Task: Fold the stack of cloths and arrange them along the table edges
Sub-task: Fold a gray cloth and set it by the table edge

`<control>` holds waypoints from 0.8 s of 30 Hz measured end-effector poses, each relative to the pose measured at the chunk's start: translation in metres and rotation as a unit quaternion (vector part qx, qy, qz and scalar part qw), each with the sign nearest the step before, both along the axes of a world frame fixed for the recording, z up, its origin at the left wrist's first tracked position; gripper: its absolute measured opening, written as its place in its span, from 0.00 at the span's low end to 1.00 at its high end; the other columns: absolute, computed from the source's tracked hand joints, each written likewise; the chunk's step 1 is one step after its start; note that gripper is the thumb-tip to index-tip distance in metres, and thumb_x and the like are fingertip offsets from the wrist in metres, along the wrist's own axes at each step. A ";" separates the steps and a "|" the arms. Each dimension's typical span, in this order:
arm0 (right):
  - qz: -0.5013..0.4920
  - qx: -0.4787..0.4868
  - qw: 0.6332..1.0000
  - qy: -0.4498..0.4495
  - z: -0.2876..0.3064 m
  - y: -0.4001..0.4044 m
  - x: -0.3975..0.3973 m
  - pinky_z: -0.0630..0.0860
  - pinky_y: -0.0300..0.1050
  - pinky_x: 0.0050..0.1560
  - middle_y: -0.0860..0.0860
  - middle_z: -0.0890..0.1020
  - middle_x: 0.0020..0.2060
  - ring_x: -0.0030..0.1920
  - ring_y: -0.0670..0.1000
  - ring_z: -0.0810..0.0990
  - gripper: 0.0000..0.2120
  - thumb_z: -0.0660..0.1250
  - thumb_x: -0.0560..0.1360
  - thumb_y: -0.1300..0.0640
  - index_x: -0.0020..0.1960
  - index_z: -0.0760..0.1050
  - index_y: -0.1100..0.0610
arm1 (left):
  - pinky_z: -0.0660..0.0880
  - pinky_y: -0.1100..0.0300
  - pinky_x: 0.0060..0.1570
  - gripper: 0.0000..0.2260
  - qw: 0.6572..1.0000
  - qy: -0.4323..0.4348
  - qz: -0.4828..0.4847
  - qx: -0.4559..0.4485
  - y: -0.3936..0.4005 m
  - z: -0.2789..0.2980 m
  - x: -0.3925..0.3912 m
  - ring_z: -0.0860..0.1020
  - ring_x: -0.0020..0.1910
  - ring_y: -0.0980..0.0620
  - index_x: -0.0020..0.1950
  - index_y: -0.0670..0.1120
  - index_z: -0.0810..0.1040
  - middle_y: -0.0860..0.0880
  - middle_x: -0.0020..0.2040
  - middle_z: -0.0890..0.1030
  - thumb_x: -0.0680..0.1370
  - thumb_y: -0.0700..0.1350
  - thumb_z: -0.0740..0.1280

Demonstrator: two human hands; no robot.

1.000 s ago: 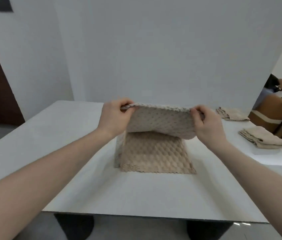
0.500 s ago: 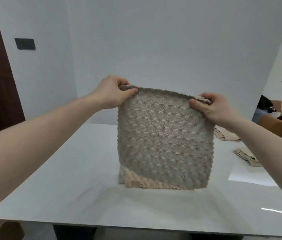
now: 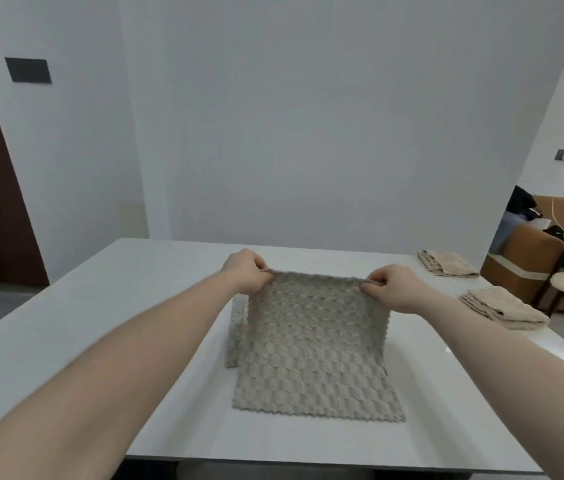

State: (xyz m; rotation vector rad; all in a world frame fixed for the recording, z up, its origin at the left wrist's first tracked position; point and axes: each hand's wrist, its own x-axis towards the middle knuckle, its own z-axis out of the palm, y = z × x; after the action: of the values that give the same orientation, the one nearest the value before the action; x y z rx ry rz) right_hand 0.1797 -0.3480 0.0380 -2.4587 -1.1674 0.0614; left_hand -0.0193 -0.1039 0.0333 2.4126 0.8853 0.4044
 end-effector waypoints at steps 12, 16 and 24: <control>0.008 0.042 0.999 -0.028 -0.002 -0.001 0.011 0.76 0.45 0.52 0.47 0.86 0.46 0.49 0.50 0.82 0.08 0.69 0.80 0.52 0.51 0.86 0.52 | 0.73 0.59 0.47 0.06 0.997 -0.076 -0.015 0.022 0.002 -0.013 0.001 0.79 0.49 0.50 0.51 0.49 0.85 0.55 0.43 0.80 0.80 0.48 0.69; 0.029 0.091 0.995 0.005 -0.001 -0.018 0.000 0.77 0.41 0.49 0.42 0.87 0.45 0.48 0.43 0.84 0.05 0.72 0.78 0.53 0.49 0.87 0.50 | 0.71 0.64 0.43 0.05 0.994 -0.103 -0.038 0.017 -0.004 -0.018 -0.028 0.79 0.46 0.57 0.47 0.52 0.84 0.59 0.42 0.81 0.80 0.48 0.70; 0.051 0.104 0.993 0.024 -0.029 -0.053 -0.036 0.80 0.43 0.47 0.40 0.87 0.41 0.46 0.42 0.84 0.04 0.74 0.75 0.53 0.44 0.85 0.44 | 0.76 0.65 0.49 0.02 0.989 -0.127 -0.071 0.027 -0.032 -0.050 -0.077 0.83 0.44 0.62 0.48 0.53 0.87 0.60 0.43 0.85 0.78 0.47 0.73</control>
State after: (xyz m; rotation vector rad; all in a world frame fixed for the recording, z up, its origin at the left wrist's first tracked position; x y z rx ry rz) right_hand 0.1442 -0.4006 0.0089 -2.2055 -1.2134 0.0273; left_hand -0.0964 -0.1357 -0.0169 2.3867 0.5935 0.6704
